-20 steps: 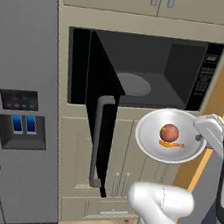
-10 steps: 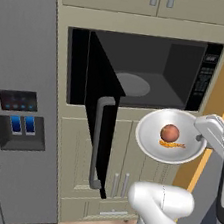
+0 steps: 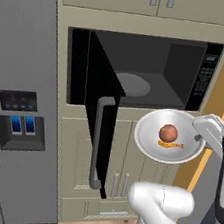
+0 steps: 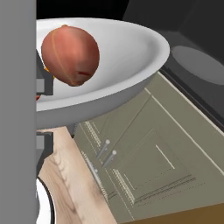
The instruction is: Place the bowl containing the onion and shrimp in the microwave. Close the microwave door and press the start button to microwave the meal.
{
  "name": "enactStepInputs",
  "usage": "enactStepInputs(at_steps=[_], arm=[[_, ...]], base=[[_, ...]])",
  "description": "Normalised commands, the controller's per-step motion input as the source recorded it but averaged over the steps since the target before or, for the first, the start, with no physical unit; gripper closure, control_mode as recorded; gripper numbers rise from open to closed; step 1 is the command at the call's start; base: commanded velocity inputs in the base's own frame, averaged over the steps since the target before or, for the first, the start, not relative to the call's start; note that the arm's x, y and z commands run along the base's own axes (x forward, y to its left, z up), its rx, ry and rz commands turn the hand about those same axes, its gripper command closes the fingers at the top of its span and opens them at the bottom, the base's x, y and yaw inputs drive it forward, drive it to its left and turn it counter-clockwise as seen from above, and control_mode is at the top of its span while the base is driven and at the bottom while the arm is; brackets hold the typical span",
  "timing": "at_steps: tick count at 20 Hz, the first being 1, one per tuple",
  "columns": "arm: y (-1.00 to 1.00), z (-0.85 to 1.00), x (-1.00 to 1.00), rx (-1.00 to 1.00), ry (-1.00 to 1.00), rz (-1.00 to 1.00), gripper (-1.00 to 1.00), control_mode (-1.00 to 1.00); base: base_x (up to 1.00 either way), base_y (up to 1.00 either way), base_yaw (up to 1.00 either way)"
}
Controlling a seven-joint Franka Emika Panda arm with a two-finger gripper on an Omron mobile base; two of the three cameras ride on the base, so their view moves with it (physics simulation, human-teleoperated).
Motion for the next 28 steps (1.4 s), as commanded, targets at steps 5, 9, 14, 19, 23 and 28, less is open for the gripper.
enactStepInputs(at_steps=[5,9,14,19,23,28], arm=[[0.17,0.00,0.00,0.00,-0.09,-0.05,1.00,-1.00],[0.13,0.20,0.09,0.00,-0.09,-0.12,1.00,-1.00],[0.04,0.41,0.42,0.00,-0.01,-0.23,1.00,-1.00],[0.00,0.26,0.53,0.00,0.00,-0.19,1.00,-1.00],[0.00,0.02,0.51,0.00,0.00,-0.11,1.00,-1.00],[0.00,0.00,0.64,0.11,0.00,-0.14,1.00,-1.00]], base=[[0.00,0.00,0.00],[0.00,0.00,0.00],[0.00,0.00,0.00],[0.00,0.00,0.00],[0.00,0.00,0.00],[0.00,0.00,0.00]])
